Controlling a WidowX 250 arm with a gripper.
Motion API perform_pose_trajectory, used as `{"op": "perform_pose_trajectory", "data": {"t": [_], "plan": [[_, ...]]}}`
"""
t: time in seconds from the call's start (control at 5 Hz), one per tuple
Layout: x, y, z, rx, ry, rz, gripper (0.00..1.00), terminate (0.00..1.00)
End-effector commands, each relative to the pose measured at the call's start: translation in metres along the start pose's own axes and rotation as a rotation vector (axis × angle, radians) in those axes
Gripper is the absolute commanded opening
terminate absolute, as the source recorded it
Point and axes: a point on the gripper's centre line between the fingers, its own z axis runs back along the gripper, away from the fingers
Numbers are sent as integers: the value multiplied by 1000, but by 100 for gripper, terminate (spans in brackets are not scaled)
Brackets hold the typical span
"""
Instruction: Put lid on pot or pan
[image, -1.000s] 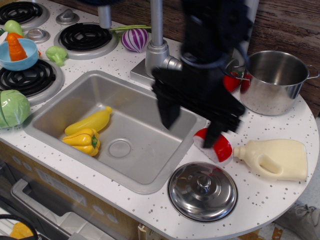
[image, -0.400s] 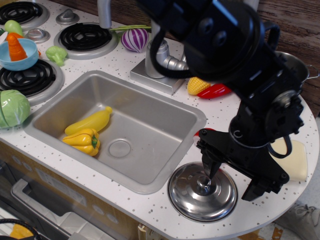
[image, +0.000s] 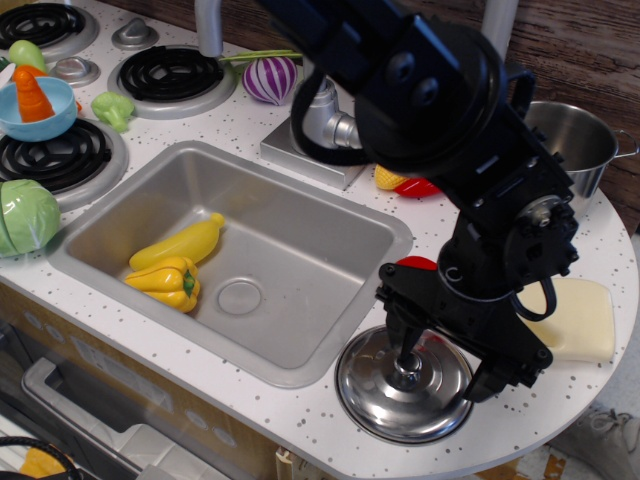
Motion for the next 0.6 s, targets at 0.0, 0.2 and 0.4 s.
{"op": "perform_pose_trajectory", "data": {"t": [0.0, 0.2, 0.4], "plan": [[6, 11, 12, -14, -16, -28, 100, 0], [5, 18, 6, -41, -22, -26, 100, 0], [4, 21, 0, -50, -34, -21, 100, 0]]}}
